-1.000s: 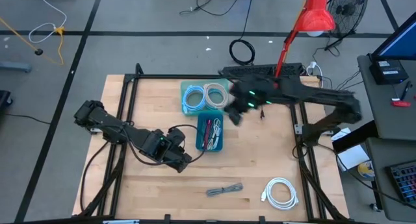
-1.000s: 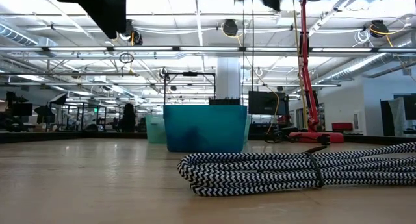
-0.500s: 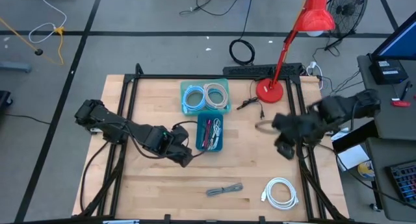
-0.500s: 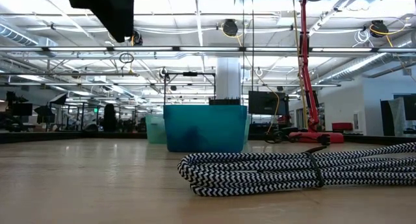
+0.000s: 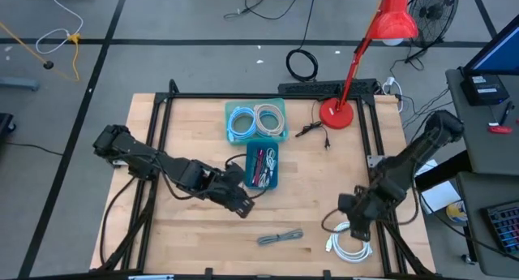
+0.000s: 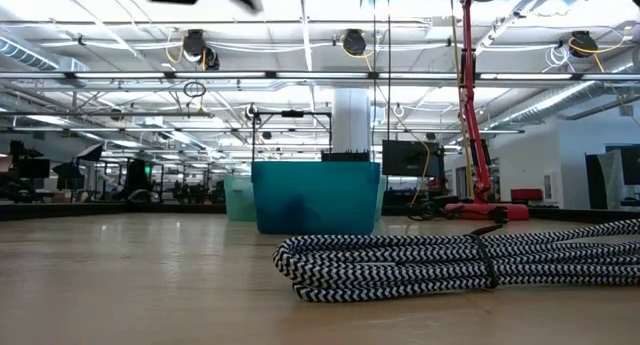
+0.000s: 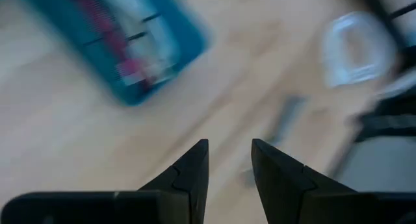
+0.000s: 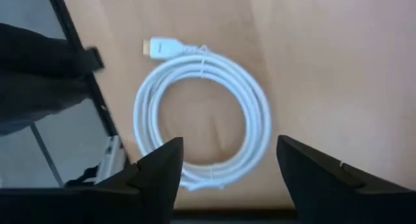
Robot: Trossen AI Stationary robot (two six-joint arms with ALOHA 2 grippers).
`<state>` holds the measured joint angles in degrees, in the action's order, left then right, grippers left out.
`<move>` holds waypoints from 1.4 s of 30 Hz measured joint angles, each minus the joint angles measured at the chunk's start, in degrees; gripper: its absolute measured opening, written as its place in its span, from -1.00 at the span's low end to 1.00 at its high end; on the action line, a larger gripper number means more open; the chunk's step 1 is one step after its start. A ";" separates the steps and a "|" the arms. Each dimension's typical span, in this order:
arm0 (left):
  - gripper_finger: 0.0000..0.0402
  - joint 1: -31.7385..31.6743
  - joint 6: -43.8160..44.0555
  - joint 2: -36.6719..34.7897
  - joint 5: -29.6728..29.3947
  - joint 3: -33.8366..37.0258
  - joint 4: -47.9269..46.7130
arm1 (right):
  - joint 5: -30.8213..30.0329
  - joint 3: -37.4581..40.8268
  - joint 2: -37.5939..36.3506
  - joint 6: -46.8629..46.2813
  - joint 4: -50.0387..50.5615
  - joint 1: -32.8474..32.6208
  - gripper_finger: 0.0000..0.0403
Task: Pick & Place USB Port
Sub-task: Put the white hdmi cable into the green bin
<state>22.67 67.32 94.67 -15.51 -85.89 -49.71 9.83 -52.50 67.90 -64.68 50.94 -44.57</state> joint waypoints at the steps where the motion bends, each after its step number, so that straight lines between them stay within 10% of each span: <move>1: -0.42 0.35 -0.09 0.00 -0.14 0.00 3.56 | -0.69 2.33 0.00 -0.98 -3.30 -1.65 0.21; 12: -0.42 7.69 -3.42 0.63 -11.44 0.00 40.49 | -15.33 18.32 0.17 -7.99 -16.37 -15.93 0.15; 24: -0.42 16.30 -2.75 0.98 -31.36 -0.02 46.94 | -22.79 26.49 0.51 -20.07 -31.83 -22.03 0.06; 33: -0.42 17.36 -3.00 0.94 -36.65 -0.02 47.95 | -18.34 26.53 5.70 -28.60 -25.26 -20.66 -0.85; 42: -0.42 15.43 -4.64 0.94 -33.74 -0.02 47.62 | -26.91 18.95 -0.78 -27.17 -17.27 -5.60 -0.86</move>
<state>38.10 62.69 95.61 -49.25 -85.91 -2.09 -17.09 -33.55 67.12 -91.85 33.68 -50.18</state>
